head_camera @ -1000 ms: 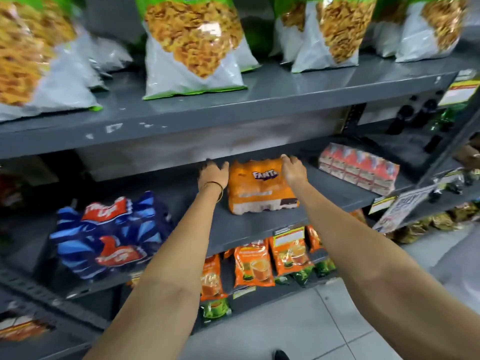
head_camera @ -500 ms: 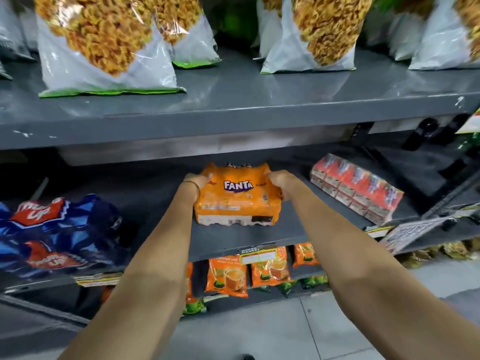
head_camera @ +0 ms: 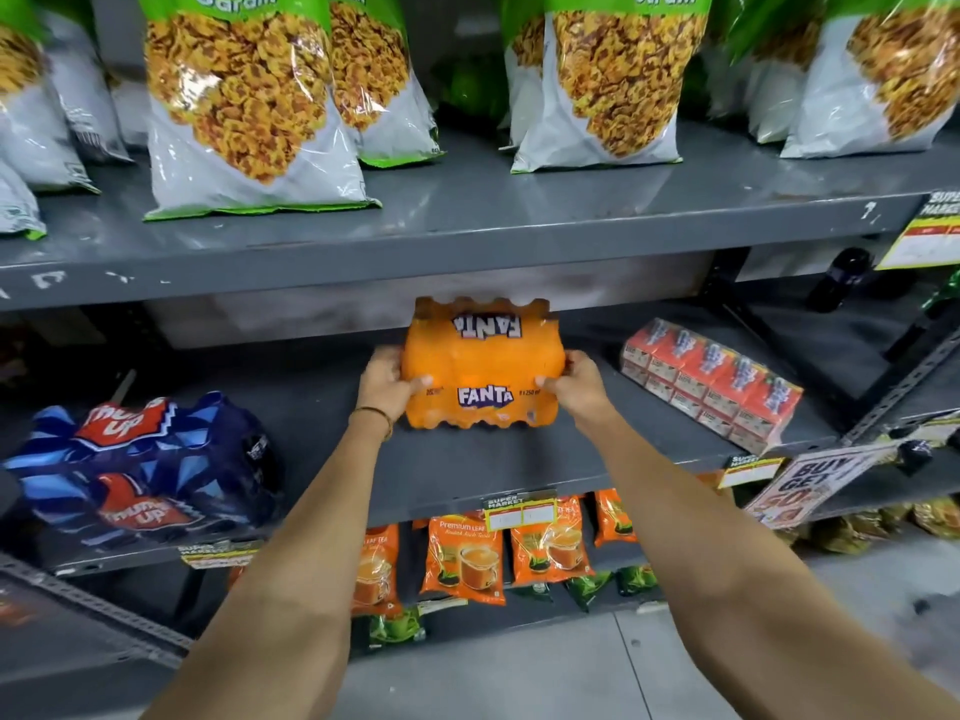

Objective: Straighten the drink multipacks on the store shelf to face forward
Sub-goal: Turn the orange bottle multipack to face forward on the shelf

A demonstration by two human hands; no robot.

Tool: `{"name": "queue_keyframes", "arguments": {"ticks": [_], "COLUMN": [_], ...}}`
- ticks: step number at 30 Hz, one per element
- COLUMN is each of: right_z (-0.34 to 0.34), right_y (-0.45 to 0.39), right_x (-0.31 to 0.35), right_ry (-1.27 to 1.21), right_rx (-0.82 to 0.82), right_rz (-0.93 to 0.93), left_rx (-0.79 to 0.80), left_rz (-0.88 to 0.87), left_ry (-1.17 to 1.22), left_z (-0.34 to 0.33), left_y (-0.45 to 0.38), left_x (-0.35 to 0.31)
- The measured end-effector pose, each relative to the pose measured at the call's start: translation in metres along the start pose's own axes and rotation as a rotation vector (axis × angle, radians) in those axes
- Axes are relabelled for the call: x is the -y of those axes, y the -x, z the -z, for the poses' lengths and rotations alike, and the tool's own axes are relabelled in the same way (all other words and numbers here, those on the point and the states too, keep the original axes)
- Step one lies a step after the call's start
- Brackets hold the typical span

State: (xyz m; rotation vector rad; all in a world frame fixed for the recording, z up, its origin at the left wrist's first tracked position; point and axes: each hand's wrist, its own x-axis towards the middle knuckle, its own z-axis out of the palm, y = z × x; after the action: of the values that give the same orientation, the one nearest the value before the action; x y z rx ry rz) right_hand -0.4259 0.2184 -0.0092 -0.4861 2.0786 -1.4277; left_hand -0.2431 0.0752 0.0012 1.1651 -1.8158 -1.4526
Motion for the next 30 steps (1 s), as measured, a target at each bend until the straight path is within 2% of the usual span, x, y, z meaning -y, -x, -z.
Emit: {"name": "queue_keyframes", "arguments": {"ticks": [5,7,8,10,12,14,15,17,18,21,26,30], "right_z": [0.006,0.009,0.010,0.015,0.025,0.033,0.035,0.033,0.029,0.018,0.014,-0.001], "right_y": [0.015,0.012,0.009,0.004,0.008,0.017,0.022,0.025,0.023,0.018,0.007,0.009], "right_x": [-0.033,-0.033,-0.031,-0.023,-0.013,0.001,0.008,0.020,0.025,0.032,0.027,0.037], "right_ry": [0.059,0.120,0.158,0.221,0.211,0.011,-0.100,-0.281,-0.363,-0.529,-0.557,-0.518], "right_rx": [0.017,0.026,0.038,0.066,0.167,0.299,0.340,0.420,0.444,0.382,0.323,0.320], "right_rz": [0.062,0.062,0.046,-0.058,-0.291,-0.489,-0.527,-0.535,-0.519,-0.508,-0.480,-0.408], "left_rx": [0.046,0.102,0.179,0.294,0.175,-0.005,-0.036,-0.006,0.028,0.111,-0.054,0.008], "left_rz": [0.024,0.058,0.092,0.177,0.168,0.113,0.106,0.147,0.168,0.142,0.088,0.022], "left_ry": [-0.002,-0.106,-0.207,-0.443,-0.544,-0.399,-0.265,-0.060,-0.031,-0.110,-0.088,-0.146], "left_z": [-0.006,0.000,0.005,0.016,0.028,0.029,0.024,0.008,0.001,-0.012,-0.006,0.007], "left_y": [0.024,0.015,0.009,-0.005,-0.021,-0.028,-0.029,-0.032,-0.032,-0.027,-0.020,-0.007], "left_x": [0.034,0.032,0.029,0.024,0.015,-0.003,-0.014,-0.029,-0.033,-0.033,-0.021,-0.004]}}
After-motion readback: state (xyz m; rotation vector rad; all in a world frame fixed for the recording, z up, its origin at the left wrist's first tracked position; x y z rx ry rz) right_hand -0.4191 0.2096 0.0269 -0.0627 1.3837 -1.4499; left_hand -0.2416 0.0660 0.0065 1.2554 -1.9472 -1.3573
